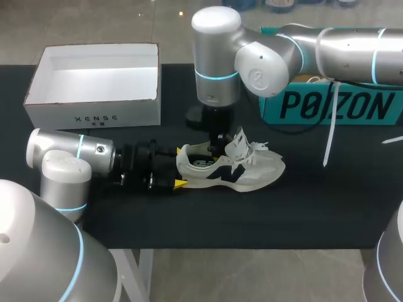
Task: Take the shoe out of the shoebox, open the shoe tongue, remove and reinsert the insole, then place the shoe into the shoebox
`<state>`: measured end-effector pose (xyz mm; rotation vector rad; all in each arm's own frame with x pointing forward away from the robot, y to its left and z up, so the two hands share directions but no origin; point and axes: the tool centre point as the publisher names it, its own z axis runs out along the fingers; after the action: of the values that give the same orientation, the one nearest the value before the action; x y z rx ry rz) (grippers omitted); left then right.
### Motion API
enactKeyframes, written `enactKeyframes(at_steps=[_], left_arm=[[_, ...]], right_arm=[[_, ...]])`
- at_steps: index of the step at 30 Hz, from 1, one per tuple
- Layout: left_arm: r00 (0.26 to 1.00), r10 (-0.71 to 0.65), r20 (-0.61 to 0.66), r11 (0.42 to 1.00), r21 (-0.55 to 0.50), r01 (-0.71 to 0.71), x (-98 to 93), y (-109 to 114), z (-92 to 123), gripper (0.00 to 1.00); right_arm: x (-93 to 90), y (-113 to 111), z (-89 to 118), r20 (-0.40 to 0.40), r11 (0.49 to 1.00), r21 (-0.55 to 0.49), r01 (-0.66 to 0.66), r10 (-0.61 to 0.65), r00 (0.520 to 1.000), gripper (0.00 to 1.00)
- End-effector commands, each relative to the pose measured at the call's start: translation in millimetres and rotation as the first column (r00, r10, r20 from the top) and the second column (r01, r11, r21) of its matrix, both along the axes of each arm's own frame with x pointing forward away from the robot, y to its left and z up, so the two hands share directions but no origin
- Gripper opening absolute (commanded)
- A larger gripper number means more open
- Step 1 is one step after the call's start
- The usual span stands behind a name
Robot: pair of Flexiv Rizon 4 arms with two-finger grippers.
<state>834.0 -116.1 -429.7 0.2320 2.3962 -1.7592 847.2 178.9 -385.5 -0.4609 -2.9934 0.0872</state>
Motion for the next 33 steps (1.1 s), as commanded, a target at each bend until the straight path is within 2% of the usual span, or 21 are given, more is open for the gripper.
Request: enactKeyframes(at_steps=[1,11,17,22,24,25,26,33], left_arm=[[1.0,0.001,0.003,1.0,-0.001,-0.001,-1.1,0,-2,0.0],[1.0,0.001,0.003,1.0,-0.001,-0.001,-1.1,0,-2,0.0],[1.0,0.001,0.003,1.0,-0.001,-0.001,-1.1,0,-2,0.0],[1.0,0.001,0.003,1.0,-0.001,-0.001,-1.1,0,-2,0.0],[1.0,0.001,0.003,1.0,-0.001,-0.001,-1.1,0,-2,0.0],[1.0,0.001,0.003,1.0,-0.001,-0.001,-1.1,0,-2,0.0],[1.0,0.001,0.003,1.0,-0.001,-0.001,-1.1,0,-2,0.0],[1.0,0.001,0.003,1.0,-0.001,-0.001,-1.1,0,-2,0.0]], right_arm=[[2.6,-1,0,0.01,1.0,-0.001,0.0,0.0,1.0,0.25],[6.1,-3,-16,0.014,1.0,-0.008,0.007,-0.007,1.0,0.32],[8.0,-3,-40,0.017,1.0,-0.01,0.028,-0.027,0.999,0.33],[1.9,3,-58,-0.018,1.0,-0.012,0.008,-0.009,1.0,0.32],[-2.9,5,-62,-0.033,1.0,-0.012,-0.001,0.0,0.999,0.28],[-5.9,6,-64,-0.042,1.0,-0.016,-0.006,0.005,0.999,0.18],[-9.0,7,-65,-0.051,1.0,-0.019,-0.012,0.011,0.999,0.0],[-23.5,6,-65,-0.104,0.999,-0.034,-0.026,0.023,0.994,0.0]])
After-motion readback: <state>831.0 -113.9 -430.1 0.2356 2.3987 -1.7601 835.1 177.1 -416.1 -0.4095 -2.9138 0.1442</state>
